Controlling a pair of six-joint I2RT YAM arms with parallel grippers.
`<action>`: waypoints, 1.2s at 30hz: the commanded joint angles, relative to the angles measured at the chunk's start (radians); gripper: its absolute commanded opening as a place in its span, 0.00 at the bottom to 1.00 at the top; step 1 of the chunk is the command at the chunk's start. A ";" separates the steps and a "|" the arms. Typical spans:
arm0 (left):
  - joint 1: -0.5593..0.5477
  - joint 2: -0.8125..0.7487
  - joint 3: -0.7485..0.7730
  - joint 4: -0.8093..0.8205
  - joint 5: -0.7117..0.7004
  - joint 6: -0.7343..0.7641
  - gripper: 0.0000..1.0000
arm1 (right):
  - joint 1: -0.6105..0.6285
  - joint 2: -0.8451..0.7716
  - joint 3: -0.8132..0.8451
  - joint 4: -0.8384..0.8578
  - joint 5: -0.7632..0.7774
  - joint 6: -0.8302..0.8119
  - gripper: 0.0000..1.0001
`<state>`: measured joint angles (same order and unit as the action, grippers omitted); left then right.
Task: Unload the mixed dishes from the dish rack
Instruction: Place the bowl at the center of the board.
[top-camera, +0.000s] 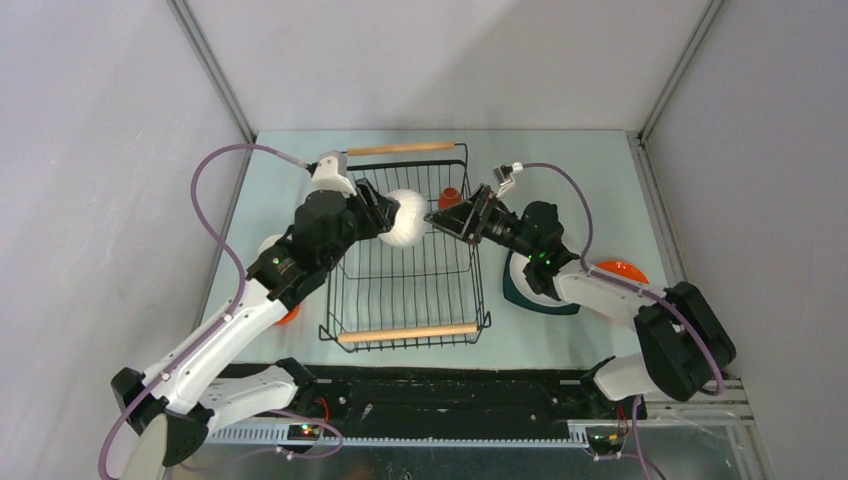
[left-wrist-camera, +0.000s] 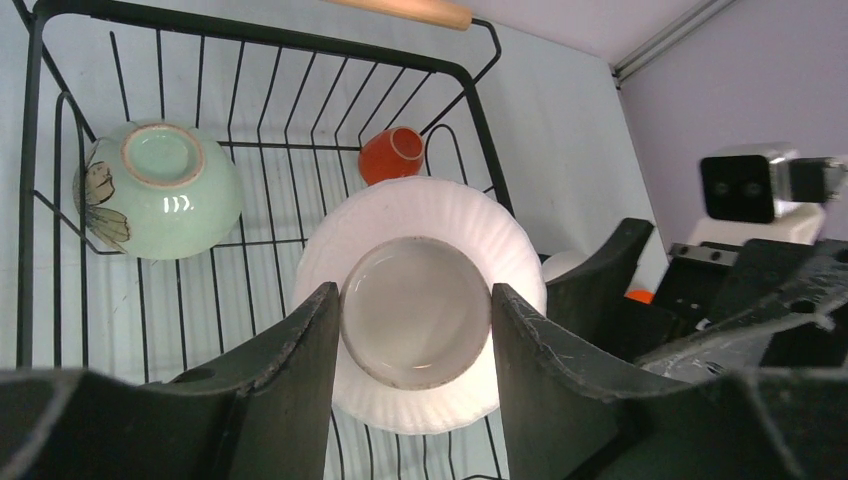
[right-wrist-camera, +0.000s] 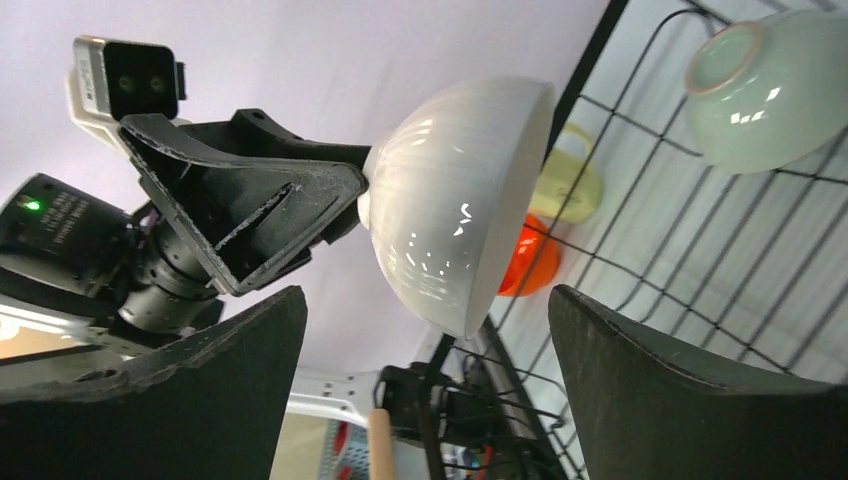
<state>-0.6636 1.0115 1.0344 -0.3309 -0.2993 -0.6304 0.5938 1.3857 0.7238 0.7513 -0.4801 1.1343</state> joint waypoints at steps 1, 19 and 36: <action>-0.002 -0.044 0.006 0.124 0.023 -0.032 0.00 | 0.015 0.069 0.039 0.295 -0.073 0.204 0.92; -0.002 -0.044 -0.032 0.161 0.078 -0.073 0.01 | 0.078 0.236 0.089 0.664 -0.080 0.431 0.07; -0.001 -0.205 -0.089 0.086 0.003 -0.049 0.99 | 0.065 0.098 0.089 0.473 -0.158 0.216 0.00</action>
<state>-0.6636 0.8459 0.9550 -0.2249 -0.2573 -0.6987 0.6651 1.5929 0.7742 1.2232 -0.6163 1.4570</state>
